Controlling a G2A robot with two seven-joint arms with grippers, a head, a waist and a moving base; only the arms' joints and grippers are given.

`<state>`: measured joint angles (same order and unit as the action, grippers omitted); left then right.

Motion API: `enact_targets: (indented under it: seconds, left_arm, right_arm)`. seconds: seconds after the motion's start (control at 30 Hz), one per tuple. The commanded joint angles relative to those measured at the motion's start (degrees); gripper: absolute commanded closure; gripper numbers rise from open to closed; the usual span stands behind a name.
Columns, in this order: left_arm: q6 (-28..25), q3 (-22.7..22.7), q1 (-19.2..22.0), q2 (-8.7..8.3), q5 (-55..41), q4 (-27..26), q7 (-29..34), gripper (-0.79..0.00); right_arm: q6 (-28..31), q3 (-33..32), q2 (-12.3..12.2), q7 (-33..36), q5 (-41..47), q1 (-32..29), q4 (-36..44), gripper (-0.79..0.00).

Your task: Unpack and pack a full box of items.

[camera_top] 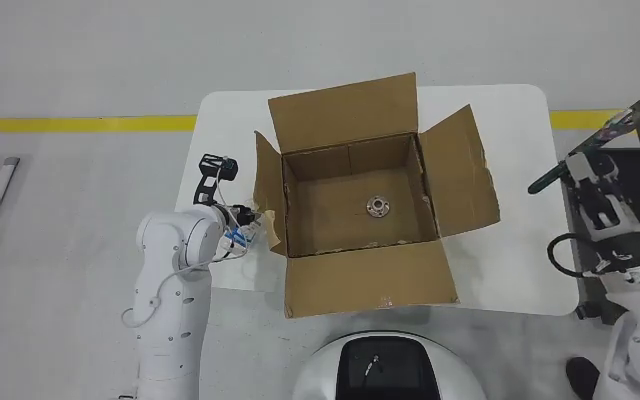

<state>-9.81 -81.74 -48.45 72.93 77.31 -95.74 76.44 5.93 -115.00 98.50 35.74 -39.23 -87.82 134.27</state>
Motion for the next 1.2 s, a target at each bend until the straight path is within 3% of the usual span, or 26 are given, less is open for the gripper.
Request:
enact_targets:
  seconds: [0.0, 0.3, 0.67, 1.17]
  left_arm:
    - [0.0, 0.0, 0.0, 0.0, 0.0, 0.0, 0.0, -0.785]
    - [0.0, 0.0, 0.0, 0.0, 0.0, 0.0, 0.0, -0.785]
    - [0.0, 0.0, 0.0, 0.0, 0.0, 0.0, 0.0, -0.785]
    - [0.0, 0.0, 0.0, 0.0, 0.0, 0.0, 0.0, -0.785]
  right_arm:
    - [0.23, -1.64, -0.3, 0.78, -1.13, -2.43, -0.63, 0.0]
    - [0.28, -2.74, -1.71, 4.83, -10.28, -8.6, -4.97, 0.0]
    - [-1.02, 4.77, -3.16, 7.91, -22.81, -6.95, -14.77, 0.0]
    - [0.33, 13.06, -5.07, 17.52, -35.04, -6.15, -15.69, 0.0]
